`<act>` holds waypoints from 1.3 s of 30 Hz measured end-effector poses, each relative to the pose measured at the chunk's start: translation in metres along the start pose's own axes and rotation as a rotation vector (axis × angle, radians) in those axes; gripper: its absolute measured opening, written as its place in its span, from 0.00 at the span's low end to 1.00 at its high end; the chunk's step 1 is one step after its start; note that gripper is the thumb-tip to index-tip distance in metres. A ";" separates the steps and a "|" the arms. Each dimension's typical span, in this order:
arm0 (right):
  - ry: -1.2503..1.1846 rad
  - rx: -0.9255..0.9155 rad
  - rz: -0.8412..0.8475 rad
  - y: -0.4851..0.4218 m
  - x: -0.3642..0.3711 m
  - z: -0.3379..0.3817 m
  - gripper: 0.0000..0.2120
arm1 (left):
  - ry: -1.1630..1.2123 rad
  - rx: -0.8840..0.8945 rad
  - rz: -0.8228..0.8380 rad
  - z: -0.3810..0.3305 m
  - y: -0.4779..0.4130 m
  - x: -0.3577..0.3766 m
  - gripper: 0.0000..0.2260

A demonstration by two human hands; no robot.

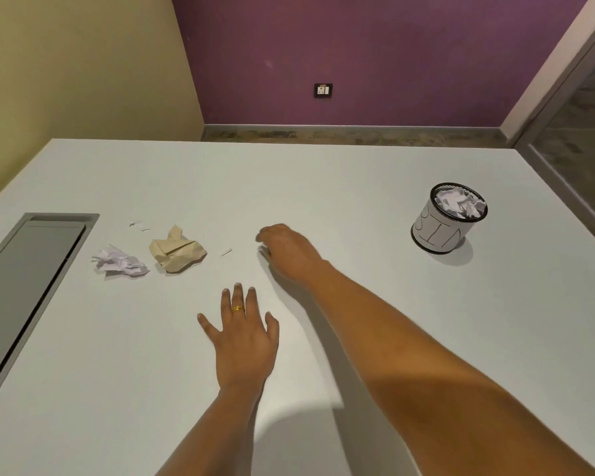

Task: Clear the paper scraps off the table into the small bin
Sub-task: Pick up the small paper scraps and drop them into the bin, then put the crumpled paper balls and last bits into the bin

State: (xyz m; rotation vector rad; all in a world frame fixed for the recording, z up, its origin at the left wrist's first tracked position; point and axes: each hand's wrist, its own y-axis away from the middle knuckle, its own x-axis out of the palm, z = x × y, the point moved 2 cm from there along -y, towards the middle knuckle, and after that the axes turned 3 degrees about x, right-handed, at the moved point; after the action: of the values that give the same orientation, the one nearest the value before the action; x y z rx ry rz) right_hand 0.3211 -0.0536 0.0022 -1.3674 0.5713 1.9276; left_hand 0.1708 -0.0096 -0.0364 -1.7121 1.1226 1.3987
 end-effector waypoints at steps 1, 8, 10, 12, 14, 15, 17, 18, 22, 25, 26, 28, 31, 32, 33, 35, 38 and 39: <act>-0.007 -0.021 0.031 -0.004 0.008 0.011 0.15 | -0.010 -0.003 0.002 0.000 0.000 0.000 0.23; 0.051 -0.095 0.311 -0.017 0.028 0.046 0.25 | -0.014 -0.001 0.037 0.002 -0.003 0.003 0.24; 0.109 -0.121 0.334 -0.015 0.028 0.046 0.24 | -0.018 -0.001 0.039 0.002 -0.003 0.004 0.24; 0.133 -0.137 0.337 -0.012 0.029 0.045 0.24 | -0.024 0.004 0.034 0.002 -0.003 0.004 0.24; 0.129 -0.150 0.309 -0.006 0.028 0.044 0.23 | -0.020 0.001 0.028 0.001 -0.002 0.002 0.23; 0.127 -0.157 0.279 -0.003 0.027 0.042 0.23 | -0.019 -0.001 0.024 0.000 -0.002 0.002 0.23; 0.176 -0.206 0.190 0.004 0.024 0.036 0.21 | -0.018 -0.007 0.017 0.000 -0.001 0.001 0.23; 0.221 -0.238 0.156 0.008 0.022 0.031 0.19 | -0.018 -0.009 0.016 0.000 -0.001 0.001 0.24; 0.285 -0.263 0.106 0.024 0.013 0.005 0.12 | -0.016 0.001 0.007 -0.001 0.001 -0.001 0.24; 0.277 -0.248 0.088 0.038 0.006 -0.009 0.11 | 0.011 0.003 0.007 -0.002 0.001 -0.002 0.23; 0.273 -0.238 0.086 0.043 0.004 -0.012 0.11 | 0.013 0.004 0.006 -0.002 0.001 -0.002 0.23; 0.263 -0.214 0.084 0.051 0.000 -0.017 0.09 | 0.014 0.007 0.004 -0.002 0.001 -0.003 0.23; 0.246 -0.168 0.072 0.063 -0.004 -0.027 0.08 | 0.010 0.011 0.004 -0.001 0.001 -0.003 0.23; 0.240 -0.154 0.063 0.066 -0.005 -0.029 0.08 | 0.004 0.010 0.007 -0.001 0.001 -0.002 0.23; 0.234 -0.142 0.054 0.068 -0.005 -0.031 0.07 | 0.001 0.009 0.012 -0.001 0.001 -0.002 0.23; 0.224 -0.116 0.032 0.072 -0.006 -0.036 0.07 | 0.002 0.009 0.013 -0.001 0.001 -0.002 0.23; 0.188 -0.067 -0.003 0.079 -0.007 -0.044 0.05 | 0.005 0.015 0.008 -0.001 0.001 -0.002 0.22; 0.167 -0.048 -0.013 0.082 -0.008 -0.047 0.05 | 0.002 0.016 0.007 -0.001 0.001 -0.002 0.22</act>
State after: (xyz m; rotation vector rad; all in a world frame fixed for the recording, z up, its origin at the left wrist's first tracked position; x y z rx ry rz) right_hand 0.2912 -0.1426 -0.0099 -1.5693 0.5976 1.8385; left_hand 0.1706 -0.0101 -0.0340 -1.6999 1.1390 1.3896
